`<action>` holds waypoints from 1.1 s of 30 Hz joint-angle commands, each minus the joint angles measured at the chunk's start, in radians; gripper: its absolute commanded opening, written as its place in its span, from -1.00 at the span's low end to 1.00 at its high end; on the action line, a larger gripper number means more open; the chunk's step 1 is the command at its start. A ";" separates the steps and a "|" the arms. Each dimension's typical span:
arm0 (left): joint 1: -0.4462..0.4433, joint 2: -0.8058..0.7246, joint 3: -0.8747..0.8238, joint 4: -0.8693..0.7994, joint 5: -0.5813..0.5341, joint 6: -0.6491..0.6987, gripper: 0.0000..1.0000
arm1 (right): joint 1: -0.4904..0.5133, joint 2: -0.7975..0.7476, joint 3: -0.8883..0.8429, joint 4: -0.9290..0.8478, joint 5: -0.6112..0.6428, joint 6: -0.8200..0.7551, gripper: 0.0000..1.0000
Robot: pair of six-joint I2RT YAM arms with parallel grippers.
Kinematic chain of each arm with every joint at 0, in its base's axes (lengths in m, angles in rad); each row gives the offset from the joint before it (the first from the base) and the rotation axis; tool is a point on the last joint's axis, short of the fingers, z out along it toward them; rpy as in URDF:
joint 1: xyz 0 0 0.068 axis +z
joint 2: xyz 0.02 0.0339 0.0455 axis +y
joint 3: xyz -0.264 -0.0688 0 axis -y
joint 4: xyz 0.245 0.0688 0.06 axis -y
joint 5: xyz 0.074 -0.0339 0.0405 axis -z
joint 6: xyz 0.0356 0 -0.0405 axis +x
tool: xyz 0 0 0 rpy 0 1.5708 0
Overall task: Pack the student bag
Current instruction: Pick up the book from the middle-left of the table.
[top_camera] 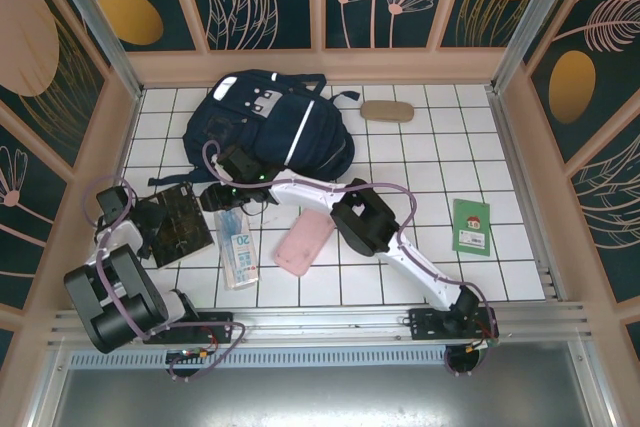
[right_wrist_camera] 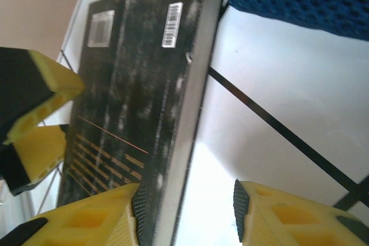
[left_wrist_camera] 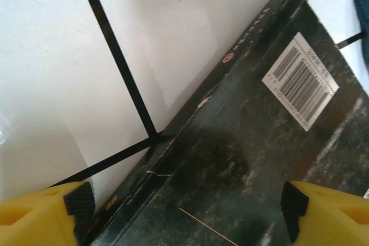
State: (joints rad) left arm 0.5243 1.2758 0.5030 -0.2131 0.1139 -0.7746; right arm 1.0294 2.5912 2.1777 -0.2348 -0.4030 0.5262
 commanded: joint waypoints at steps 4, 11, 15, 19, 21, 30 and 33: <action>-0.067 -0.003 -0.100 0.151 0.282 -0.080 0.68 | 0.000 0.012 -0.012 -0.038 0.033 -0.043 -0.08; -0.143 -0.032 -0.124 0.184 0.306 -0.093 0.69 | 0.003 0.014 -0.025 -0.041 0.041 -0.051 -0.13; -0.171 -0.048 -0.150 0.210 0.337 -0.105 0.68 | 0.004 0.015 -0.044 -0.056 0.041 -0.055 -0.20; -0.194 -0.089 -0.166 0.194 0.346 -0.113 0.67 | 0.008 -0.001 -0.081 -0.060 0.046 -0.067 -0.24; -0.197 -0.126 -0.176 0.160 0.333 -0.124 0.66 | 0.009 -0.014 -0.100 -0.059 0.052 -0.073 -0.24; -0.196 -0.229 -0.199 -0.013 0.108 -0.131 0.67 | 0.010 -0.005 -0.102 -0.053 0.045 -0.075 -0.33; -0.198 -0.174 -0.185 -0.032 0.078 -0.104 0.68 | 0.012 0.013 -0.089 -0.060 0.031 -0.075 -0.37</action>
State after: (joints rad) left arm 0.3401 1.0519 0.3271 -0.1211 0.1928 -0.8734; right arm 1.0206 2.5683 2.1117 -0.2253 -0.3378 0.4526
